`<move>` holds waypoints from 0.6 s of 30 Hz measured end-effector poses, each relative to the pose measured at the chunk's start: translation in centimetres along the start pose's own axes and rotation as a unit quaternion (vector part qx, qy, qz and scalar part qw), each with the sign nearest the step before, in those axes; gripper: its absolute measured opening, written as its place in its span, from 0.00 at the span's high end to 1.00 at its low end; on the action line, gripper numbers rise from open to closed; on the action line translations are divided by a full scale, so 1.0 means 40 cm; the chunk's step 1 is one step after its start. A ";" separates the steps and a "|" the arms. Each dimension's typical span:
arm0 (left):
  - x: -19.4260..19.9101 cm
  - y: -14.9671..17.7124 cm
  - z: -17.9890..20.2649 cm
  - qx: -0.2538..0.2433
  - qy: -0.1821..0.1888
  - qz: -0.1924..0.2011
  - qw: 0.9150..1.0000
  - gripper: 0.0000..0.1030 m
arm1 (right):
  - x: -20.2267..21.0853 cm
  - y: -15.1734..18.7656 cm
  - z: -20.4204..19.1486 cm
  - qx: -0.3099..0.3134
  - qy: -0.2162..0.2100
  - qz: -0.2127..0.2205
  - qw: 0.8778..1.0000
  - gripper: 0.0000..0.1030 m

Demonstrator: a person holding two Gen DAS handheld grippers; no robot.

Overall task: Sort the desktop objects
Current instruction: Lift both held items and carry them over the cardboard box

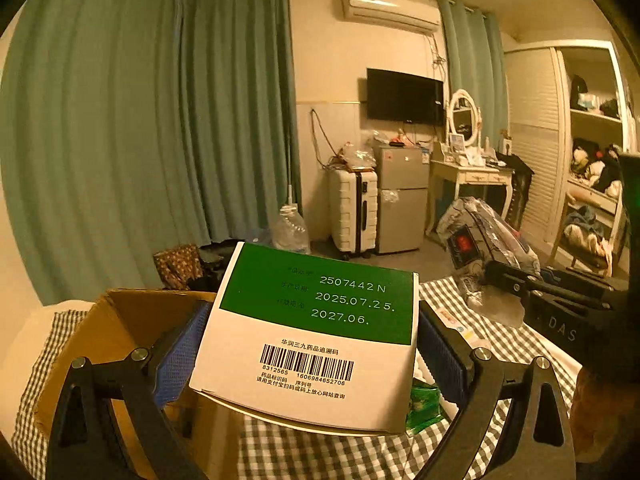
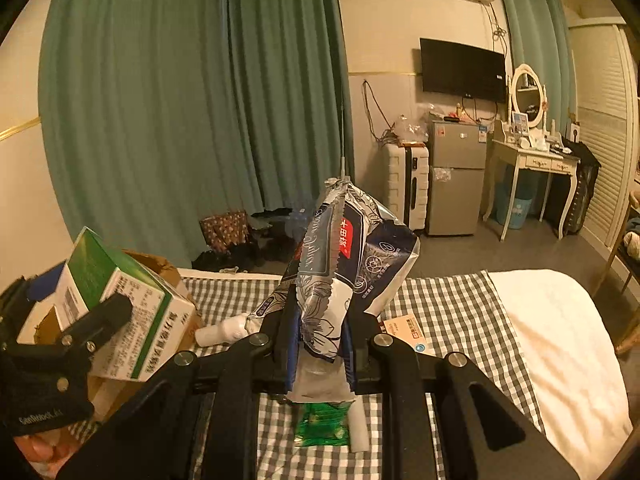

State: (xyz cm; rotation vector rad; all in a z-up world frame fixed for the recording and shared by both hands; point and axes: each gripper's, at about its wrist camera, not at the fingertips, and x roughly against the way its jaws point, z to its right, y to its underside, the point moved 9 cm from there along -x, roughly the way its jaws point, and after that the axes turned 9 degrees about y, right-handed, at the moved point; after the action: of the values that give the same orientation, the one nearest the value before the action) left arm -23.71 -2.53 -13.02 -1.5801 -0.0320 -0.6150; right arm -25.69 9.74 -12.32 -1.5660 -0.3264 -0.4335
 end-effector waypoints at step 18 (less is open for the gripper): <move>0.133 -0.059 -0.233 0.049 -0.085 0.032 0.995 0.04 | 0.073 -0.090 -0.176 0.023 -0.017 0.051 0.998 0.82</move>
State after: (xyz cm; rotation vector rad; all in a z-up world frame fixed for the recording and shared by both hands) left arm -23.43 -12.73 -8.96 -1.5278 -0.1372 -0.4217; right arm -25.30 2.71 -7.70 -1.5391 -0.2791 -0.3174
